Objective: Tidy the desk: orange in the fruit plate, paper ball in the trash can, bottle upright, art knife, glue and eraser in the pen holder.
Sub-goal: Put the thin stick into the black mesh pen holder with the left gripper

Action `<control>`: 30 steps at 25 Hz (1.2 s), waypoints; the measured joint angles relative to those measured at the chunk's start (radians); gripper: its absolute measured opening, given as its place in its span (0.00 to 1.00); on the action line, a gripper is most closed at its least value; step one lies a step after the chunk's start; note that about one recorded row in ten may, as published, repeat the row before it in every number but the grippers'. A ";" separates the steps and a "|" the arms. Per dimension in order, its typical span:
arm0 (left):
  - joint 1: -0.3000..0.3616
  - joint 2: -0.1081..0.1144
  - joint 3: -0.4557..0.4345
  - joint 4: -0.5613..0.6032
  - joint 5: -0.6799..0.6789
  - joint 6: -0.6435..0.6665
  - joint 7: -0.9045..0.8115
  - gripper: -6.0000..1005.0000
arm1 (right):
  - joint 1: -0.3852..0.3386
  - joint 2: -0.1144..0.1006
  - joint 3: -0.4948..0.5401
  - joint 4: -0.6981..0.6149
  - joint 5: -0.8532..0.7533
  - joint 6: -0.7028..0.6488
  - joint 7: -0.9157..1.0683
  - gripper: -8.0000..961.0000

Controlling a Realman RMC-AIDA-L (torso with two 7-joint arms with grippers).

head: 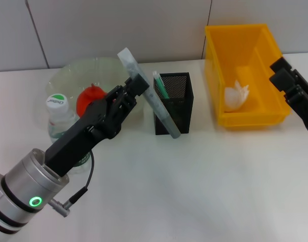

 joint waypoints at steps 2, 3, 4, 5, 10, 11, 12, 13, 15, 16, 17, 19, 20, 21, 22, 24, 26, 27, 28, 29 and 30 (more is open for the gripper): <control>0.000 0.000 0.000 0.000 0.001 0.000 0.005 0.14 | -0.009 -0.001 0.000 0.007 0.006 -0.001 0.007 0.70; 0.000 0.000 0.000 0.000 0.001 0.000 0.009 0.14 | -0.010 -0.001 0.000 0.008 0.008 -0.001 0.008 0.70; -0.001 0.000 -0.001 0.001 0.001 0.000 0.011 0.14 | -0.015 -0.003 0.000 0.009 0.009 0.003 0.009 0.70; -0.001 0.000 -0.001 0.002 0.002 0.000 0.017 0.14 | -0.015 -0.003 0.000 0.009 0.009 0.003 0.009 0.70; -0.002 0.000 -0.001 0.006 0.005 0.004 0.057 0.14 | -0.073 -0.022 -0.039 0.090 -0.042 0.039 -0.015 0.70; -0.012 0.000 0.004 0.009 0.006 0.005 0.133 0.14 | -0.085 -0.024 -0.049 0.119 -0.068 0.049 -0.028 0.70; -0.021 0.000 0.007 0.014 0.006 -0.003 0.184 0.14 | -0.097 -0.024 -0.059 0.150 -0.102 0.061 -0.043 0.70; -0.021 0.000 0.007 0.014 0.006 -0.003 0.184 0.14 | -0.106 -0.024 -0.062 0.176 -0.139 0.072 -0.059 0.70; -0.042 0.000 0.011 0.050 0.007 -0.055 0.304 0.14 | -0.116 -0.022 -0.062 0.211 -0.229 0.083 -0.098 0.70; -0.046 0.000 0.012 0.062 0.007 -0.072 0.327 0.14 | -0.115 -0.019 -0.063 0.223 -0.329 0.087 -0.144 0.70; -0.062 0.000 0.018 0.109 0.007 -0.157 0.395 0.14 | -0.112 -0.018 -0.063 0.224 -0.375 0.092 -0.157 0.70; -0.080 0.000 0.021 0.147 0.007 -0.249 0.442 0.14 | -0.105 -0.017 -0.063 0.224 -0.423 0.106 -0.159 0.70; -0.080 0.000 0.021 0.147 0.007 -0.249 0.442 0.14 | -0.105 -0.017 -0.063 0.224 -0.423 0.106 -0.159 0.70; -0.088 0.000 0.021 0.158 0.007 -0.281 0.458 0.14 | -0.101 -0.017 -0.063 0.224 -0.442 0.114 -0.158 0.70; -0.102 0.000 0.021 0.171 0.007 -0.328 0.480 0.14 | -0.098 -0.017 -0.064 0.225 -0.457 0.123 -0.156 0.70; -0.134 0.000 0.018 0.189 0.001 -0.402 0.529 0.14 | -0.089 -0.016 -0.064 0.227 -0.492 0.139 -0.154 0.70; -0.140 0.000 0.015 0.195 -0.004 -0.421 0.549 0.14 | -0.085 -0.016 -0.064 0.228 -0.504 0.142 -0.152 0.70; -0.145 0.000 0.010 0.203 -0.010 -0.443 0.573 0.14 | -0.080 -0.016 -0.064 0.229 -0.514 0.145 -0.147 0.70; -0.148 0.000 0.005 0.209 -0.018 -0.465 0.595 0.14 | -0.076 -0.016 -0.064 0.229 -0.519 0.148 -0.143 0.70; -0.153 0.000 -0.001 0.219 -0.043 -0.503 0.640 0.14 | -0.070 -0.016 -0.064 0.229 -0.522 0.153 -0.137 0.70; -0.153 0.000 -0.001 0.219 -0.043 -0.503 0.640 0.14 | -0.070 -0.016 -0.064 0.229 -0.522 0.153 -0.137 0.70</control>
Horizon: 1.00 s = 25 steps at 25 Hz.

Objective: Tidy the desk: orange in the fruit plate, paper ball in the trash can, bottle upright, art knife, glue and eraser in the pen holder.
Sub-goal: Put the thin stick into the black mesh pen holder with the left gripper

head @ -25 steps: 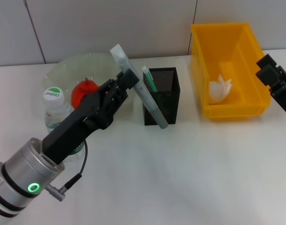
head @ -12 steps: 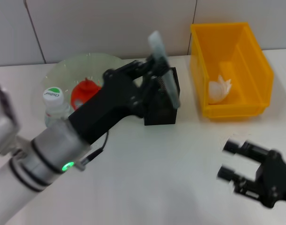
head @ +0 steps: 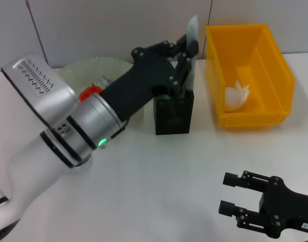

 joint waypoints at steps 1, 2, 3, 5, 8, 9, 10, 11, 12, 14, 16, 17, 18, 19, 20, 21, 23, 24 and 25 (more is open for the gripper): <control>-0.005 0.000 -0.003 0.001 -0.012 -0.015 0.018 0.14 | 0.003 0.000 0.000 -0.001 0.000 0.002 0.001 0.70; -0.011 0.000 -0.006 0.001 -0.019 -0.026 0.028 0.14 | 0.006 0.001 0.000 -0.002 0.000 0.003 0.001 0.70; -0.017 0.000 -0.010 -0.001 -0.025 -0.041 0.039 0.14 | 0.009 0.001 0.000 -0.003 -0.001 0.003 0.003 0.70; -0.029 0.000 -0.018 -0.004 -0.029 -0.078 0.055 0.14 | 0.014 0.002 0.000 -0.005 -0.001 0.003 0.006 0.70; -0.044 0.000 -0.026 -0.008 -0.030 -0.132 0.065 0.14 | 0.021 0.002 0.000 -0.006 -0.001 0.003 0.009 0.70; -0.049 0.000 -0.026 -0.012 -0.030 -0.164 0.068 0.14 | 0.027 0.005 0.000 -0.006 -0.002 0.003 0.009 0.70; -0.049 0.000 -0.026 -0.012 -0.030 -0.164 0.068 0.14 | 0.027 0.005 0.000 -0.006 -0.002 0.003 0.009 0.70; -0.051 0.000 -0.028 -0.014 -0.030 -0.178 0.072 0.14 | 0.030 0.007 0.000 -0.006 -0.004 0.003 0.009 0.70; -0.052 0.000 -0.031 -0.018 -0.030 -0.186 0.077 0.14 | 0.034 0.009 0.000 -0.006 -0.006 0.003 0.009 0.70; -0.056 0.000 -0.036 -0.030 -0.031 -0.198 0.086 0.14 | 0.044 0.012 0.000 -0.007 -0.015 0.003 0.009 0.70; -0.062 0.000 -0.039 -0.043 -0.031 -0.206 0.088 0.14 | 0.049 0.013 0.000 -0.011 -0.017 0.005 0.010 0.70; -0.068 0.000 -0.040 -0.051 -0.031 -0.224 0.088 0.14 | 0.050 0.014 0.000 -0.013 -0.017 0.007 0.010 0.70; -0.069 0.000 -0.041 -0.053 -0.031 -0.232 0.088 0.14 | 0.052 0.014 0.000 -0.016 -0.017 0.010 0.010 0.70; -0.069 0.000 -0.041 -0.053 -0.031 -0.239 0.088 0.14 | 0.053 0.014 0.000 -0.017 -0.017 0.011 0.010 0.70; -0.069 0.000 -0.041 -0.053 -0.031 -0.239 0.088 0.14 | 0.053 0.014 0.000 -0.017 -0.017 0.011 0.010 0.70; -0.070 -0.001 -0.041 -0.054 -0.031 -0.244 0.088 0.14 | 0.053 0.014 0.000 -0.018 -0.018 0.011 0.010 0.70; -0.070 -0.001 -0.041 -0.054 -0.030 -0.244 0.087 0.14 | 0.054 0.014 0.000 -0.018 -0.018 0.011 0.010 0.70; -0.070 -0.001 -0.041 -0.054 -0.029 -0.242 0.084 0.14 | 0.054 0.014 0.000 -0.018 -0.018 0.011 0.010 0.70; -0.070 -0.001 -0.041 -0.054 -0.029 -0.242 0.084 0.14 | 0.055 0.013 0.000 -0.018 -0.018 0.011 0.010 0.70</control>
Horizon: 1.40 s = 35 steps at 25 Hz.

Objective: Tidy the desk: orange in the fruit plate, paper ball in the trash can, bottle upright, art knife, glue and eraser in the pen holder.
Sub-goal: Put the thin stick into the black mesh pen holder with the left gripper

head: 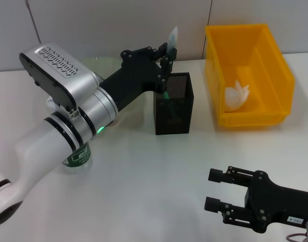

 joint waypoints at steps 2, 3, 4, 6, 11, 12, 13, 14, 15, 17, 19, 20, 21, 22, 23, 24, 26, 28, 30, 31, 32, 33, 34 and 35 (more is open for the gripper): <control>0.000 0.000 0.003 0.006 0.003 0.001 -0.003 0.14 | 0.001 0.000 0.000 0.000 0.000 0.000 0.000 0.70; 0.000 0.000 0.006 0.009 0.005 0.002 -0.003 0.14 | 0.001 0.000 0.000 0.000 0.000 0.000 0.000 0.70; -0.001 0.000 0.008 0.012 0.006 0.003 -0.005 0.14 | 0.002 0.000 0.000 0.000 0.000 0.000 0.000 0.70; -0.002 0.000 0.009 0.012 0.007 0.008 -0.008 0.14 | 0.005 0.000 0.000 0.000 0.000 0.000 0.000 0.70; -0.005 0.000 0.009 0.010 0.010 0.016 -0.012 0.14 | 0.009 0.000 0.000 -0.004 0.000 0.001 0.001 0.70; -0.007 0.000 0.007 0.008 0.010 0.016 -0.012 0.14 | 0.010 0.000 0.000 -0.006 0.000 0.001 0.001 0.70; -0.008 0.000 0.004 0.005 0.010 0.016 -0.012 0.14 | 0.011 0.000 0.000 -0.007 -0.002 0.003 0.002 0.70; -0.008 0.000 0.004 0.005 0.010 0.016 -0.012 0.14 | 0.011 0.000 0.000 -0.007 -0.002 0.003 0.002 0.70; -0.009 0.000 0.004 0.004 0.010 0.016 -0.012 0.14 | 0.012 0.000 0.000 -0.008 -0.004 0.003 0.002 0.70; -0.010 0.000 0.004 0.004 0.010 0.016 -0.012 0.14 | 0.013 0.000 0.000 -0.009 -0.007 0.005 0.002 0.70; -0.012 0.000 0.004 0.004 0.010 0.016 -0.012 0.14 | 0.014 0.000 0.000 -0.009 -0.009 0.007 0.002 0.70; -0.015 0.000 0.004 0.004 0.010 0.014 -0.012 0.14 | 0.014 0.000 0.000 -0.010 -0.009 0.007 0.002 0.70; -0.016 0.000 0.003 0.004 0.010 0.013 -0.012 0.14 | 0.014 0.000 0.000 -0.010 -0.009 0.007 0.002 0.70; -0.017 0.000 0.003 0.004 0.010 0.012 -0.012 0.14 | 0.014 0.000 0.000 -0.010 -0.009 0.007 0.002 0.70; -0.018 0.000 0.003 0.004 0.010 0.012 -0.012 0.14 | 0.014 0.000 0.000 -0.011 -0.009 0.007 0.002 0.70; -0.018 0.000 0.003 0.004 0.010 0.012 -0.012 0.14 | 0.014 0.000 0.000 -0.011 -0.009 0.007 0.002 0.70; -0.018 0.000 0.003 0.004 0.010 0.010 -0.012 0.14 | 0.015 0.000 0.000 -0.011 -0.009 0.007 0.002 0.70; -0.018 0.000 0.003 0.004 0.010 0.010 -0.012 0.14 | 0.015 0.000 0.000 -0.011 -0.009 0.007 0.002 0.70; -0.018 0.000 0.003 0.004 0.010 0.010 -0.012 0.14 | 0.016 0.001 0.000 -0.012 -0.009 0.007 0.002 0.70; -0.018 0.000 0.003 0.004 0.010 0.010 -0.012 0.14 | 0.016 0.001 0.000 -0.012 -0.009 0.008 0.002 0.70; -0.024 0.000 0.003 0.000 0.010 0.004 -0.008 0.14 | 0.017 0.001 0.000 -0.012 -0.009 0.008 0.002 0.70; -0.024 0.000 0.003 0.000 0.010 0.004 -0.008 0.14 | 0.020 0.001 0.000 -0.012 -0.009 0.007 0.002 0.70; -0.024 0.000 0.003 0.000 0.010 0.004 -0.008 0.14 | 0.020 0.001 0.000 -0.012 -0.009 0.007 0.002 0.70; -0.032 0.000 0.003 -0.005 0.010 0.001 -0.007 0.14 | 0.020 0.001 0.000 -0.013 -0.009 0.006 0.002 0.70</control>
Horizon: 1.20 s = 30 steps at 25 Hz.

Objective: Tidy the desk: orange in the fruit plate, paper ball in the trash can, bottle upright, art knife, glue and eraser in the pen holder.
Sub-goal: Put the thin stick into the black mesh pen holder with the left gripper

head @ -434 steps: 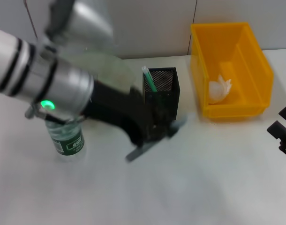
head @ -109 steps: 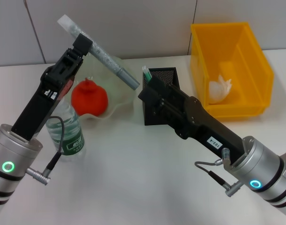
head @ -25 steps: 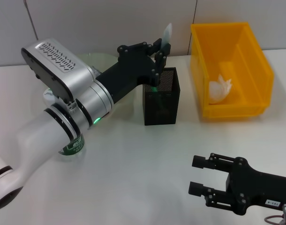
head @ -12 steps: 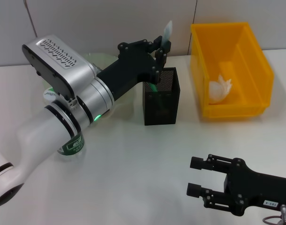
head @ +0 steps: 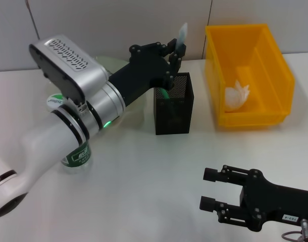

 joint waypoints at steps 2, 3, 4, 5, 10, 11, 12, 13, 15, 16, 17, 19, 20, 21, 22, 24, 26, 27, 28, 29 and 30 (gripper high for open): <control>-0.019 0.000 0.003 -0.007 0.014 -0.018 -0.001 0.14 | 0.001 0.000 0.000 0.000 0.000 -0.003 0.002 0.70; -0.022 0.000 0.001 -0.007 0.025 -0.021 -0.004 0.14 | 0.003 0.000 0.000 0.000 0.000 -0.005 0.007 0.70; -0.022 0.000 0.001 -0.007 0.025 -0.021 -0.004 0.14 | 0.003 0.000 0.000 0.000 0.000 -0.005 0.007 0.70; -0.023 0.000 -0.001 -0.007 0.033 -0.022 -0.005 0.14 | 0.004 0.000 0.000 0.000 0.000 -0.005 0.009 0.70; -0.023 0.000 -0.014 -0.008 0.033 -0.023 -0.002 0.14 | 0.005 0.000 0.000 -0.001 -0.001 -0.006 0.012 0.70; -0.023 0.000 -0.018 -0.008 0.033 -0.024 -0.003 0.14 | 0.005 0.000 0.000 -0.001 -0.001 -0.006 0.012 0.70; -0.023 0.000 -0.020 -0.008 0.033 -0.025 -0.004 0.16 | 0.005 0.000 0.000 -0.001 -0.001 -0.006 0.013 0.70; -0.023 0.000 -0.022 -0.008 0.034 -0.025 -0.004 0.19 | 0.005 0.000 0.000 -0.001 -0.001 -0.007 0.014 0.70; -0.023 0.000 -0.025 -0.008 0.035 -0.026 -0.005 0.24 | 0.005 0.000 0.000 -0.001 -0.001 -0.007 0.014 0.70; -0.023 0.000 -0.025 -0.008 0.036 -0.024 -0.005 0.26 | 0.005 0.000 0.000 -0.001 -0.001 -0.007 0.014 0.70; -0.021 0.000 -0.025 -0.008 0.037 -0.019 -0.006 0.29 | 0.005 0.000 0.000 -0.001 -0.001 -0.008 0.014 0.70; -0.010 0.001 -0.025 0.000 0.039 -0.003 -0.015 0.38 | 0.004 0.000 0.000 0.001 0.001 -0.011 0.014 0.70; -0.003 0.002 -0.024 0.004 0.040 0.007 -0.023 0.43 | 0.003 0.000 0.001 0.004 0.002 -0.012 0.015 0.70; 0.029 0.009 -0.025 0.026 0.058 0.047 -0.057 0.47 | 0.002 0.000 0.003 0.006 0.003 -0.014 0.015 0.70; 0.038 0.011 -0.026 0.031 0.062 0.055 -0.064 0.52 | 0.001 0.000 0.005 0.009 0.004 -0.015 0.015 0.70; 0.099 0.019 -0.044 0.075 0.114 0.107 -0.100 0.59 | 0.000 -0.003 0.009 0.017 0.005 -0.015 0.018 0.70; 0.138 0.022 -0.058 0.101 0.160 0.125 -0.113 0.67 | -0.002 -0.005 0.010 0.034 0.007 -0.015 0.026 0.70; 0.220 0.024 -0.090 0.166 0.258 0.142 -0.129 0.70 | -0.003 -0.006 0.010 0.043 0.007 -0.016 0.027 0.70; 0.286 0.028 -0.114 0.224 0.338 0.146 -0.138 0.74 | -0.003 -0.008 0.011 0.051 0.007 -0.016 0.030 0.70; 0.319 0.029 -0.124 0.251 0.379 0.147 -0.145 0.76 | -0.003 -0.010 0.011 0.059 0.008 -0.015 0.034 0.70; 0.388 0.034 -0.147 0.303 0.444 0.154 -0.168 0.78 | -0.002 -0.017 0.011 0.070 0.007 -0.012 0.049 0.70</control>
